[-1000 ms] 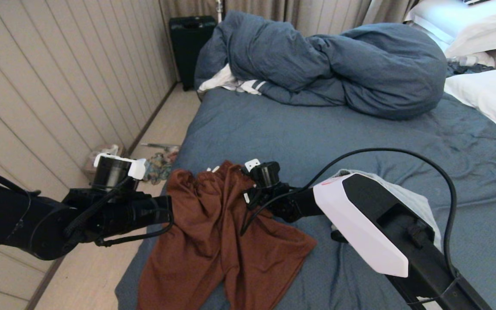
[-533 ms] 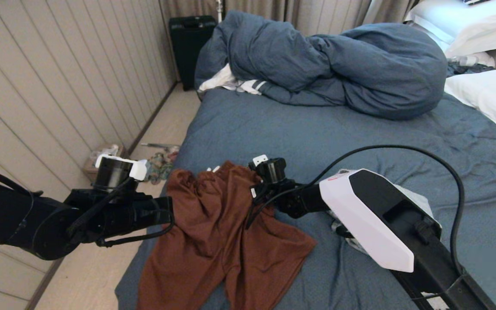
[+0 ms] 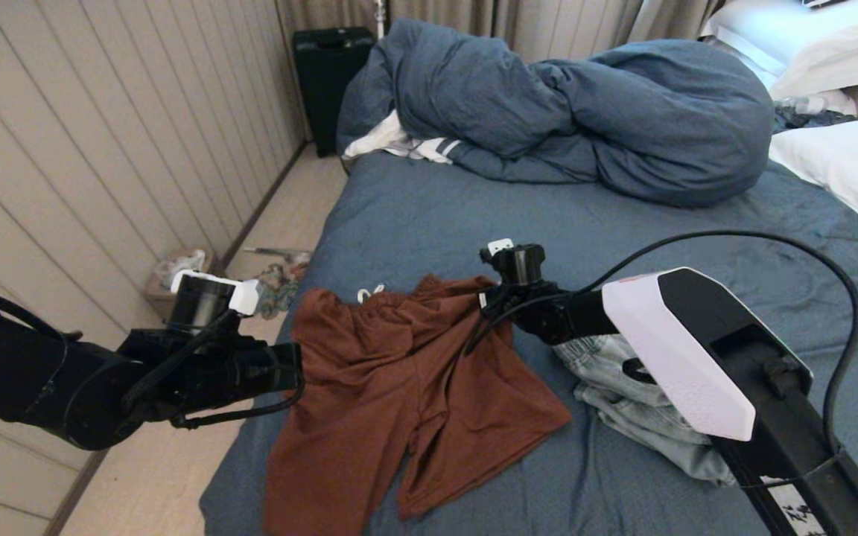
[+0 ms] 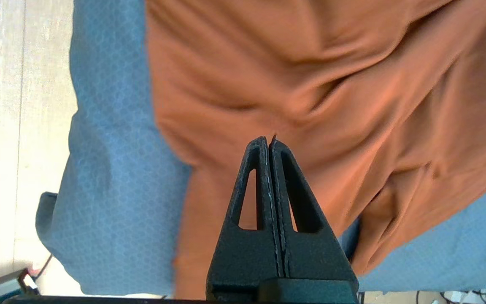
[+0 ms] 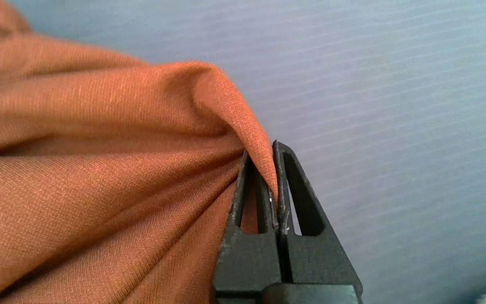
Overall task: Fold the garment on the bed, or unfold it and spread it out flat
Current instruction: Unford the brown shorts
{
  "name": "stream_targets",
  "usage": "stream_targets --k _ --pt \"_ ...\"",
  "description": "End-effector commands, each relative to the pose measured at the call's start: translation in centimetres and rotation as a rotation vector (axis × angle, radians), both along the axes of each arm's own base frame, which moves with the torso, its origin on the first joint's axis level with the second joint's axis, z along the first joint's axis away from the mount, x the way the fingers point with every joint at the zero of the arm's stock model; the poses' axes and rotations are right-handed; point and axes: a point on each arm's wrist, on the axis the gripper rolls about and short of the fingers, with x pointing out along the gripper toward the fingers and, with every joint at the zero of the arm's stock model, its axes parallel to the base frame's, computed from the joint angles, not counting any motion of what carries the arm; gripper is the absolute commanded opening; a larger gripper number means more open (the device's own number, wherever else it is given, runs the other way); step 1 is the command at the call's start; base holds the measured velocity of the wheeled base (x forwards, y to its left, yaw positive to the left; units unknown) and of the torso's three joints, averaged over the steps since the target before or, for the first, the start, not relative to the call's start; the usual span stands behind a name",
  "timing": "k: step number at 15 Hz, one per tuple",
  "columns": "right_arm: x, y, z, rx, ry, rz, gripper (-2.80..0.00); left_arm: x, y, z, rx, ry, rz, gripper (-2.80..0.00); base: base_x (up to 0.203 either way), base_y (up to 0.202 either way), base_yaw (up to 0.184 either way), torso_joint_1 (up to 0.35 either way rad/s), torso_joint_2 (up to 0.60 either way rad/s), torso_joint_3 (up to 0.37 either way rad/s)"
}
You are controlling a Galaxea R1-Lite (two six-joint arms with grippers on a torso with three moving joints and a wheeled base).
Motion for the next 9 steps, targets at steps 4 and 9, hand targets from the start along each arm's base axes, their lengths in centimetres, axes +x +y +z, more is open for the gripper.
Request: stream_targets --k 4,9 --pt "1.3 -4.7 1.3 0.006 -0.022 -0.093 -2.8 0.3 -0.1 -0.7 0.005 0.018 0.001 -2.8 0.0 0.0 0.0 0.0 0.0 0.0" --pt "1.8 -6.9 1.3 0.002 -0.019 -0.132 -2.8 0.4 -0.2 -0.9 0.007 0.025 -0.002 -2.8 0.0 0.0 0.0 0.0 0.0 0.0"
